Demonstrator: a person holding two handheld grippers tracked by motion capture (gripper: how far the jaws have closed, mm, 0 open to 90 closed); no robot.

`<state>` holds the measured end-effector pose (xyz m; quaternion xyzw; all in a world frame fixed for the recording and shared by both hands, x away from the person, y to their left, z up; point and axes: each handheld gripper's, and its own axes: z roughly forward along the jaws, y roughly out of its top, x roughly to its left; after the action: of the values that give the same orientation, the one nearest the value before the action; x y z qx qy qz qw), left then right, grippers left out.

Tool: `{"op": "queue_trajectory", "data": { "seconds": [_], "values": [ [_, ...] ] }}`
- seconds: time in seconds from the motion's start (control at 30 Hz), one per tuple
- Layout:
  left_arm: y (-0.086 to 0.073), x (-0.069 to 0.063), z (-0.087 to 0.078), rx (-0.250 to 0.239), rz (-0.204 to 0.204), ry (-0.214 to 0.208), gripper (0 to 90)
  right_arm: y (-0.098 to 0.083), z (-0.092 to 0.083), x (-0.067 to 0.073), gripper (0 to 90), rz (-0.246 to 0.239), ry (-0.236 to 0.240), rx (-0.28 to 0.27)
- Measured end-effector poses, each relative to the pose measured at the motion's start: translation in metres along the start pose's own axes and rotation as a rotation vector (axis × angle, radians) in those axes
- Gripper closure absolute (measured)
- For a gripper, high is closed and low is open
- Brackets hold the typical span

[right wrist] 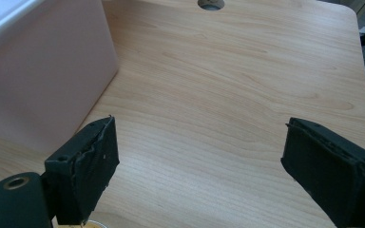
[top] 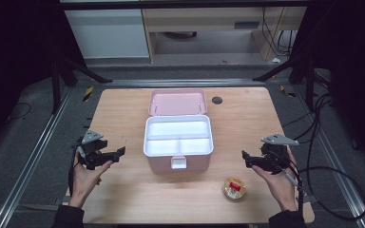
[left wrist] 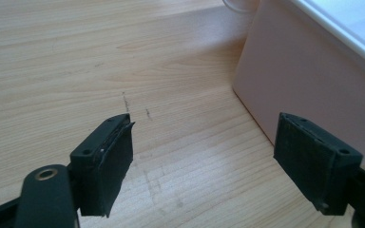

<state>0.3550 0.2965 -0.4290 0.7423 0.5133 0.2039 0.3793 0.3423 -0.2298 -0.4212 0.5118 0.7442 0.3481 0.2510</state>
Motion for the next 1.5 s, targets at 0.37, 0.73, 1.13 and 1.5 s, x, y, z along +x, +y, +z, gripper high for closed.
{"op": "queue_trajectory", "data": {
  "seconds": [0.37, 0.73, 1.13, 1.5],
  "values": [
    [-0.011, 0.002, 0.007, 0.043, 0.0, 0.008, 17.8, -0.006, 0.002, 0.016, 13.2, -0.108, -0.002, 0.078],
    [-0.016, 0.0, 0.007, 0.05, 0.007, 0.002, 18.3, -0.017, -0.005, 0.041, 13.1, -0.144, 0.069, 0.171],
    [-0.02, 0.002, 0.005, 0.062, -0.002, 0.008, 19.1, -0.034, 0.0, 0.065, 14.3, -0.174, 0.108, 0.242],
    [-0.023, 0.005, 0.003, 0.071, -0.007, 0.023, 19.3, -0.048, 0.008, 0.069, 12.3, -0.176, 0.123, 0.299]
  ]
}}
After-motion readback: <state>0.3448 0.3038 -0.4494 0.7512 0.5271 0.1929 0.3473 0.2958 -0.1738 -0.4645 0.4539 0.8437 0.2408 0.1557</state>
